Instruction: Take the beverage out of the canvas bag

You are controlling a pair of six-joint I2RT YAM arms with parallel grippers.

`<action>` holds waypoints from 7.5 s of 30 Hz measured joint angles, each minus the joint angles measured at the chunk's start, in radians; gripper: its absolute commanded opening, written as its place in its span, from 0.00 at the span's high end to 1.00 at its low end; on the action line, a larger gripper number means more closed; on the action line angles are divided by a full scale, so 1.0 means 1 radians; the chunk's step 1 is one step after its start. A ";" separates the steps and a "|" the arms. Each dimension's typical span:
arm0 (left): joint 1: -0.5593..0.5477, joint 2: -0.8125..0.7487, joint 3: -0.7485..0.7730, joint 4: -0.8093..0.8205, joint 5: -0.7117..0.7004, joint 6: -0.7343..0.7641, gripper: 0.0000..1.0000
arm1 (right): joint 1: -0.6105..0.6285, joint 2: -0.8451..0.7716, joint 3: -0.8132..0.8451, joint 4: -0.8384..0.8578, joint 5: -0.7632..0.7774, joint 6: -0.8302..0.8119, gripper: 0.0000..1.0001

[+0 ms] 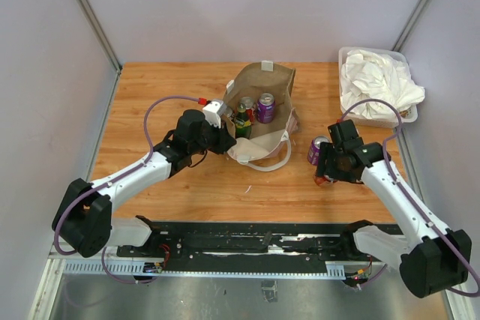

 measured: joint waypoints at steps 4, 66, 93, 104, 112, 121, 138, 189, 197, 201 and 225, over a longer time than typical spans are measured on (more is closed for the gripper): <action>0.000 0.000 0.000 0.000 0.000 -0.002 0.94 | 0.000 0.074 0.000 0.019 -0.018 0.005 0.99; 0.000 0.004 0.010 -0.017 -0.011 -0.018 0.90 | 0.337 0.994 1.383 -0.067 0.123 -0.248 0.46; 0.000 0.023 0.021 -0.029 -0.009 -0.017 0.88 | 0.201 1.161 1.263 0.113 0.114 -0.146 0.22; 0.000 0.040 0.021 -0.028 0.003 -0.010 0.88 | 0.183 1.161 1.223 0.165 0.095 -0.112 0.22; 0.000 0.043 0.021 -0.028 0.005 -0.010 0.88 | 0.182 1.161 1.195 0.197 0.093 -0.105 0.23; 0.000 0.043 0.021 -0.026 0.005 -0.010 0.88 | 0.176 1.183 1.186 0.237 0.092 -0.105 0.25; 0.000 0.060 0.021 -0.011 0.017 -0.009 0.88 | 0.179 1.192 1.139 0.288 0.080 -0.102 0.28; 0.000 0.073 0.028 -0.006 0.030 -0.011 0.88 | 0.341 0.720 1.143 -0.003 0.126 -0.316 0.99; 0.000 0.073 0.028 -0.006 0.027 -0.014 0.87 | 0.455 0.481 1.040 -0.108 0.212 -0.289 0.99; -0.001 0.070 0.028 -0.007 0.020 -0.021 0.88 | 0.478 0.324 0.886 -0.147 0.214 -0.225 0.99; -0.005 0.071 0.029 -0.007 0.002 -0.040 0.87 | 0.478 0.223 0.181 0.168 0.156 -0.053 0.99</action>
